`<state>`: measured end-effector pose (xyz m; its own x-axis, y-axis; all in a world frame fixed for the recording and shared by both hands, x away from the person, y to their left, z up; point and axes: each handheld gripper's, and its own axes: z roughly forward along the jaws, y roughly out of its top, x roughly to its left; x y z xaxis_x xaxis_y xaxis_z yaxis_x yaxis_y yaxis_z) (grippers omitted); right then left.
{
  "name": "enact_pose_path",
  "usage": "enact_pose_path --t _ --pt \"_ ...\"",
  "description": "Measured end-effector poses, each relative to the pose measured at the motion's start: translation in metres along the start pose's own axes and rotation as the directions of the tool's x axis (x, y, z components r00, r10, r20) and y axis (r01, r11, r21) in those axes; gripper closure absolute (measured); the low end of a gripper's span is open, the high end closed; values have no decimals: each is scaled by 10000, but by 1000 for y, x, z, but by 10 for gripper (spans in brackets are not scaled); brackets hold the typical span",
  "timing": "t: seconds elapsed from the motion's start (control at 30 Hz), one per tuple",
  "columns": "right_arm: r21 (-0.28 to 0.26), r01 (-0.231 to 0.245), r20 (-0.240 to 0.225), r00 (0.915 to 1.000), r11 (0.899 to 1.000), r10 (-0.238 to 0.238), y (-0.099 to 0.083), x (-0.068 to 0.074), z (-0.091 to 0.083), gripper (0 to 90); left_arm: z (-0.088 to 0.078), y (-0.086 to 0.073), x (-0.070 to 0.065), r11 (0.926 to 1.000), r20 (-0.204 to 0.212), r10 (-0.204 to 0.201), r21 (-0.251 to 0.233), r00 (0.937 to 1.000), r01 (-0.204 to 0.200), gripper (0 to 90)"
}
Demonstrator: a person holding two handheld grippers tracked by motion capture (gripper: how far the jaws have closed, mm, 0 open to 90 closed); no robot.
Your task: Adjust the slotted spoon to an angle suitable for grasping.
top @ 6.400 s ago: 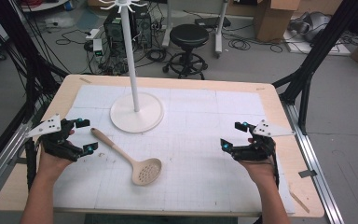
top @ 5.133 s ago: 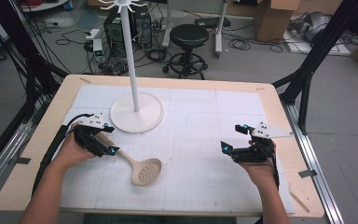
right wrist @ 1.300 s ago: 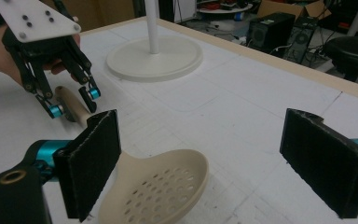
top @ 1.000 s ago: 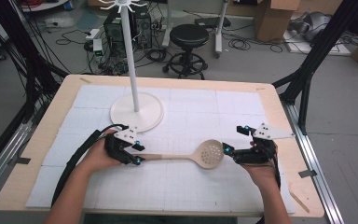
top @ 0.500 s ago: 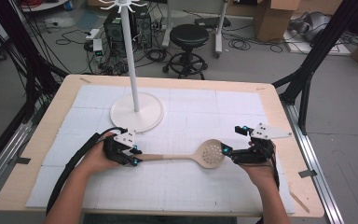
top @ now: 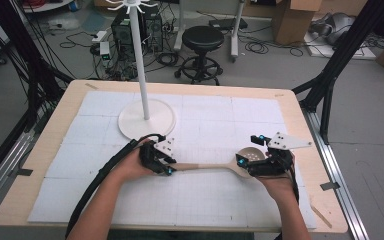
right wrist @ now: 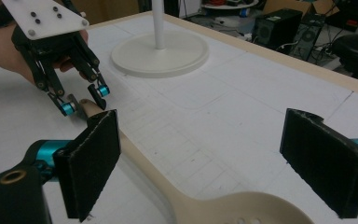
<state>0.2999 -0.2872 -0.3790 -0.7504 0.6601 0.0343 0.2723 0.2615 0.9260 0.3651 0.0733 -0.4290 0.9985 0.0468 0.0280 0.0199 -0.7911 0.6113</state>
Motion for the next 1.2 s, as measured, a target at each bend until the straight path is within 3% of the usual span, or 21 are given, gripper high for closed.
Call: enact_pose_path --t 0.17,0.23,0.37,0.5,0.67,0.77,0.83,0.93,1.07,1.2 --pt "-11 0 1 10000 10000 0 0 0 0 110 2 4 2 10000 -15 -25 -8 10000 25 659" --pt "-45 -9 -1 10000 10000 9 0 0 0 110 -1 3 1 9997 -48 -173 -186 9998 172 602" --pt "-61 10 -11 10000 10000 -10 0 0 0 110 -19 -3 -2 9960 -431 -403 -818 9983 367 519" --pt "-98 -8 -19 10000 10000 8 1 1 -1 110 -39 -18 -6 9853 -838 -874 -1543 9926 737 446" --pt "-104 31 5 10000 9999 -31 1 0 -1 110 -66 -44 -14 9594 -1022 -1540 -2534 9828 1240 381" --pt "-75 -25 -10 10000 10000 25 1 1 -1 110 -78 -59 -16 9388 -1074 -1919 -3100 9755 1505 366" --pt "-85 34 -4 10000 10000 -34 1 1 -1 110 -86 -67 -16 9293 -1188 -2226 -3259 9676 1738 349" --pt "-43 -5 5 10000 10000 5 1 1 -1 110 -95 -76 -17 9109 -1141 -2511 -3638 9612 1947 318" --pt "-75 50 -17 10000 10000 -50 2 1 -1 110 -106 -84 -19 8882 -1202 -2701 -4142 9553 1991 294" --pt "-76 70 -5 10000 9999 -70 2 0 -1 110 -114 -90 -19 8715 -1296 -2884 -4461 9487 2039 252"
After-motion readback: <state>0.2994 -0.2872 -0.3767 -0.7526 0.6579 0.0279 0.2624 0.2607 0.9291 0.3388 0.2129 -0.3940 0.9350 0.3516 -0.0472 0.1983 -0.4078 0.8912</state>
